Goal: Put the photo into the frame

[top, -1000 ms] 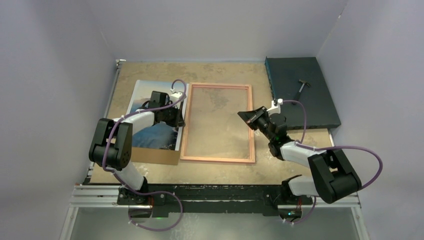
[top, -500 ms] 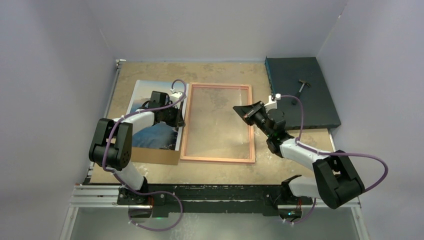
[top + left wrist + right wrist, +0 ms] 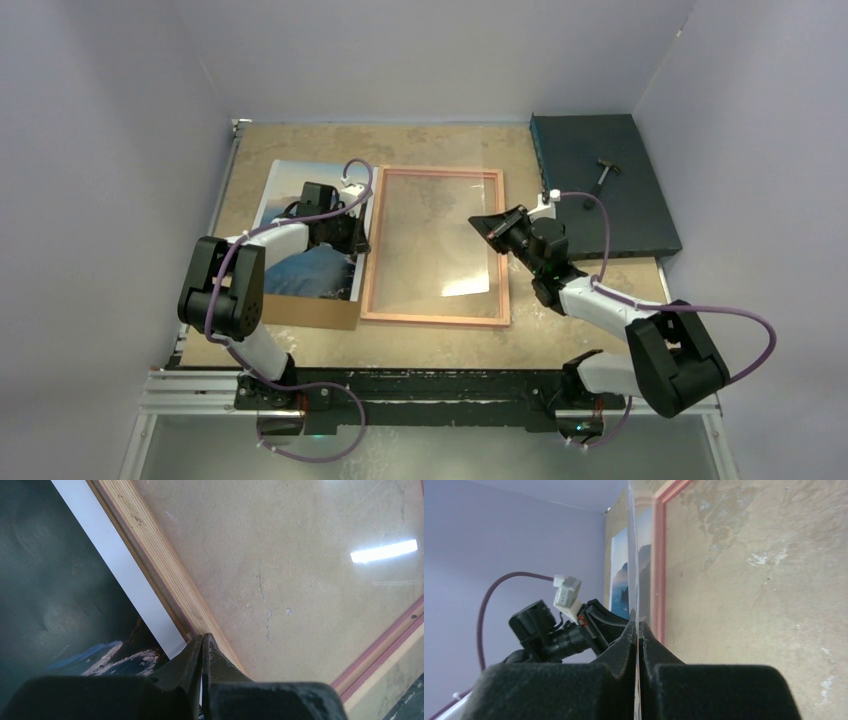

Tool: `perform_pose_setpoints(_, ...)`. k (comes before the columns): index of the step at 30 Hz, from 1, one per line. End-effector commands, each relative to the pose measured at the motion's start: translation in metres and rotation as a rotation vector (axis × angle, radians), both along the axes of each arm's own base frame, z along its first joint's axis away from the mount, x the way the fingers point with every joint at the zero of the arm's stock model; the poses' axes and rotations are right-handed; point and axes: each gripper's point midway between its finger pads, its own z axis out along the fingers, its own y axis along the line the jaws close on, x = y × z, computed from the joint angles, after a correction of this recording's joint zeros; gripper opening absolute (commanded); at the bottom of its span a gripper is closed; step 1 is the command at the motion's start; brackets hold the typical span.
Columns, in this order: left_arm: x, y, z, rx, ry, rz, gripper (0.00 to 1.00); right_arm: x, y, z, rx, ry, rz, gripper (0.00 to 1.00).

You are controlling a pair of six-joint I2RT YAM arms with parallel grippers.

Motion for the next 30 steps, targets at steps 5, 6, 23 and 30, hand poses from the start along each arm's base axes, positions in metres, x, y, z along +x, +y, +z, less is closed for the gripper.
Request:
perform_pose_setpoints(5, -0.015, -0.011, -0.004, -0.021, 0.034, -0.048, 0.00, -0.002, -0.002, -0.023, -0.152, 0.042, 0.007, 0.00)
perform_pose_setpoints(6, -0.015, -0.011, -0.004, -0.021, 0.034, -0.048, 0.00, -0.002, -0.004, -0.025, -0.160, 0.048, 0.003, 0.00)
perform_pose_setpoints(23, -0.015, -0.011, -0.001, -0.023, 0.026, -0.046, 0.00, -0.002, -0.004, -0.033, -0.227, 0.037, 0.032, 0.20)
perform_pose_setpoints(30, -0.016, -0.010, -0.003, -0.017, 0.027, -0.049, 0.00, 0.000, 0.001, -0.041, -0.258, 0.049, 0.059, 0.32)
